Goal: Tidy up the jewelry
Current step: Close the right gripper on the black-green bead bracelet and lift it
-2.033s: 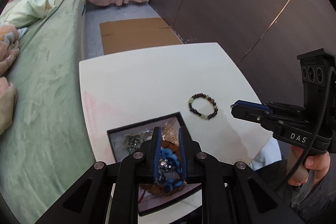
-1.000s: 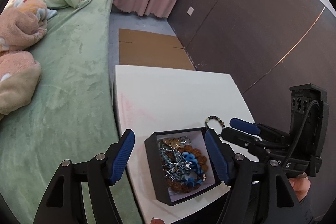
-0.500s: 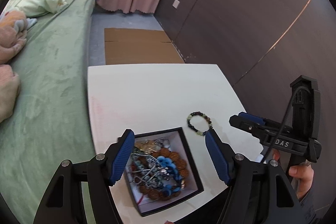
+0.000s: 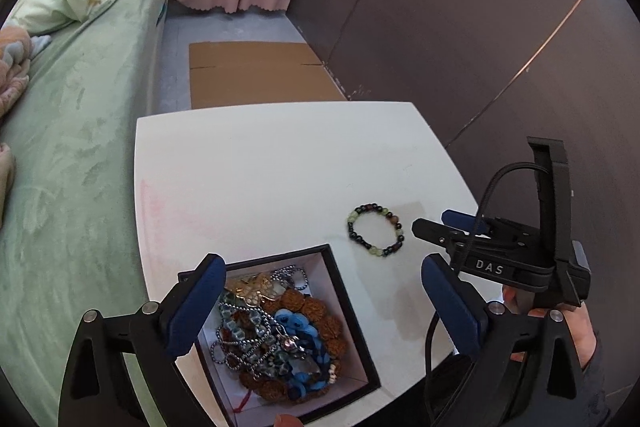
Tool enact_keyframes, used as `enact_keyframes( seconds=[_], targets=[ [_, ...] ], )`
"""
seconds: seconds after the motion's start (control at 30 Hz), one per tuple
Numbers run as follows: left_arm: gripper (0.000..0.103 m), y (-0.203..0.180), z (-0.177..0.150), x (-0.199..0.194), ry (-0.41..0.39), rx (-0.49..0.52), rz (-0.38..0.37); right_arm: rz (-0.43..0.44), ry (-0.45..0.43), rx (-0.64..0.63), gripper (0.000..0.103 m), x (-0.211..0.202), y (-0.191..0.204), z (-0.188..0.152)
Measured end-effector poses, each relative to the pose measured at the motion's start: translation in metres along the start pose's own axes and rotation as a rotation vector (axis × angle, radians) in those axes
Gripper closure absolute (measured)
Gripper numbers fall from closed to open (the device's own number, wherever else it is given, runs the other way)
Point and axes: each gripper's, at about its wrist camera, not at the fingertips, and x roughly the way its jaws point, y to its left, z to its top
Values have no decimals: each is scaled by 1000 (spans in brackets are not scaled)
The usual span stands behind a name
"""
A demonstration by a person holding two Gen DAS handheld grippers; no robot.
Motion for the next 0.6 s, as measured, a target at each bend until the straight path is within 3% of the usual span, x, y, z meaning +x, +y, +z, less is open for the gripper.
enact_keyframes(
  seconds=[0.27,0.47,0.53,0.57,0.6],
  targets=[
    [5,15,2,5,-7,-28,45,-47,37,-22,53,25,7,6],
    [5,21,2,2,-17,-13,90,-113,51,-78,69,35,18,6],
    [5,24,1,2,-15,-18,95,-146,46,-96,77,34,21,4],
    [5,25,1,2,-14,-21,95,-143,45,-96,89,33,20,4],
    [5,27,0,1,-16,-24,96,-131,48,-89,92,32,20,3]
  ],
)
